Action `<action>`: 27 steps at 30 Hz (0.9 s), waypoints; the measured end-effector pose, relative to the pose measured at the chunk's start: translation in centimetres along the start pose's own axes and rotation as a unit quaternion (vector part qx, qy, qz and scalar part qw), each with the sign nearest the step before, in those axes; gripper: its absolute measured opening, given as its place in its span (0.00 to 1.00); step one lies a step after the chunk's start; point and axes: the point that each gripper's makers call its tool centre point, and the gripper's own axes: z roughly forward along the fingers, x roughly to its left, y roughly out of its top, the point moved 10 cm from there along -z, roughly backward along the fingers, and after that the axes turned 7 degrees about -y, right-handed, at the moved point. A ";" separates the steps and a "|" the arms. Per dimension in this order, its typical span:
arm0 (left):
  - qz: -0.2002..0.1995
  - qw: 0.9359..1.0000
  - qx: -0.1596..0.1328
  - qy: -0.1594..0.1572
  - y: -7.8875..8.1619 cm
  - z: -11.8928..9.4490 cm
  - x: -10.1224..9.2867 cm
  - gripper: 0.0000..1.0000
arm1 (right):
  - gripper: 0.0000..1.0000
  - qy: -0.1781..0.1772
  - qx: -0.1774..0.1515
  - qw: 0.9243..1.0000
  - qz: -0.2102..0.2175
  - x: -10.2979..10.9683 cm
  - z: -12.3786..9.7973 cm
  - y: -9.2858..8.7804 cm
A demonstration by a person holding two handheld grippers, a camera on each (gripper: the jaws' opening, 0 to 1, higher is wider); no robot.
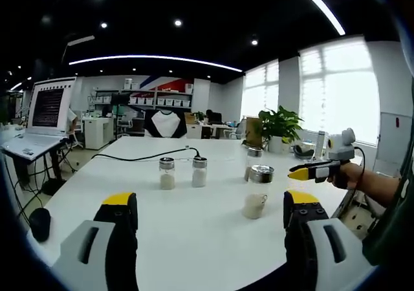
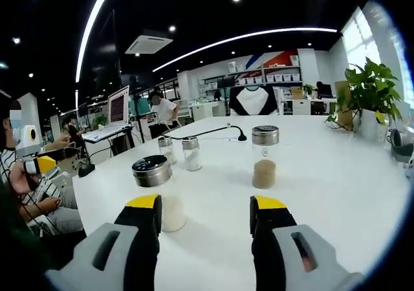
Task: Rotate the seasoning bottle until the label or dispensing opening points toward the visible target arrow and the bottle remains upright within the marked orientation range
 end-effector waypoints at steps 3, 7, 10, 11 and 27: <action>0.000 1.000 0.000 -0.003 0.0 0.1 -0.1 0.99 | 0.55 -0.007 -0.001 1.000 -0.002 -0.5 0.7 0.6; 0.000 1.000 -0.002 -0.003 0.0 0.2 -0.1 0.99 | 0.55 -0.015 -0.007 1.000 -0.021 -1.0 1.8 1.5; 0.000 1.000 -0.003 -0.003 0.1 0.1 -0.1 0.99 | 0.55 -0.020 -0.007 1.000 -0.022 -1.5 2.5 1.9; 0.001 1.000 -0.002 -0.003 0.1 0.1 -0.2 0.99 | 0.55 -0.023 -0.009 0.999 -0.023 -1.7 2.8 2.0; -0.002 1.000 0.001 -0.002 0.1 -0.1 -0.1 0.98 | 0.57 -0.090 0.004 0.995 -0.045 -6.0 8.6 2.2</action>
